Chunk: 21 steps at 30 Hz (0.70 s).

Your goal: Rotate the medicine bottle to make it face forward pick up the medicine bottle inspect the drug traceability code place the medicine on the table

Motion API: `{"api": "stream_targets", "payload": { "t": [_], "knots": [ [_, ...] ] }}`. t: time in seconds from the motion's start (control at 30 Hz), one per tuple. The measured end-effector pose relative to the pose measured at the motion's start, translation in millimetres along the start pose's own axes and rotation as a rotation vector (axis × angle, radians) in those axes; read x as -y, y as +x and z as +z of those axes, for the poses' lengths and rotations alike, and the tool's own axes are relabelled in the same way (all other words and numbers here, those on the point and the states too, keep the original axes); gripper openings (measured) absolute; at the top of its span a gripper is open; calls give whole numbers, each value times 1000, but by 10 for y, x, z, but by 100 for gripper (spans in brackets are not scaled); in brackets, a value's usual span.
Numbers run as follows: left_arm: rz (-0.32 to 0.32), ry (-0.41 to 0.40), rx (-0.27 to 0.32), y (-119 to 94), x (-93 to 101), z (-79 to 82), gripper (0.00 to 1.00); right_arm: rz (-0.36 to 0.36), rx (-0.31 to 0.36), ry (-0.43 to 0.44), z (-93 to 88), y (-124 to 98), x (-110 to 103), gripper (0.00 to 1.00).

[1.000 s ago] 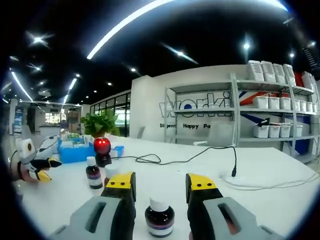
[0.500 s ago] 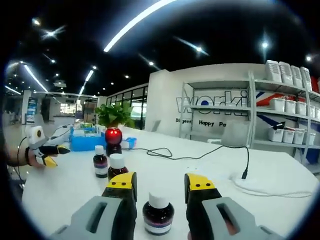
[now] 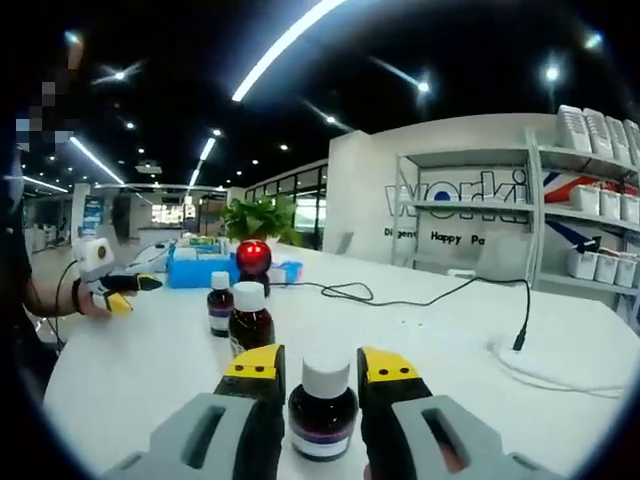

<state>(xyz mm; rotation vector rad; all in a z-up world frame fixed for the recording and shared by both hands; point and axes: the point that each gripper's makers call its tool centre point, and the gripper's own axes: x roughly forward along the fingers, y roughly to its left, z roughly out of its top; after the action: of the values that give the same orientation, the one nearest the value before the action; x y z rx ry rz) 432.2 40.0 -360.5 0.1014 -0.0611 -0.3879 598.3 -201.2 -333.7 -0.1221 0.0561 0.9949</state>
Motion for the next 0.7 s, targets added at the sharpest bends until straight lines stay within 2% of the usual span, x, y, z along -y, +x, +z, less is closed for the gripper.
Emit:
{"api": "stream_targets", "payload": {
  "t": [0.2,0.4,0.7],
  "knots": [
    [-2,1,-1,4,8,-3,48,2,-6,-11,-27,5,10,15],
    [2,0,0,3,5,1,48,-7,0,-15,-13,-12,7,14],
    [2,0,2,4,-15,-1,48,-65,-6,-8,55,-10,-2,13]
  ]
}}
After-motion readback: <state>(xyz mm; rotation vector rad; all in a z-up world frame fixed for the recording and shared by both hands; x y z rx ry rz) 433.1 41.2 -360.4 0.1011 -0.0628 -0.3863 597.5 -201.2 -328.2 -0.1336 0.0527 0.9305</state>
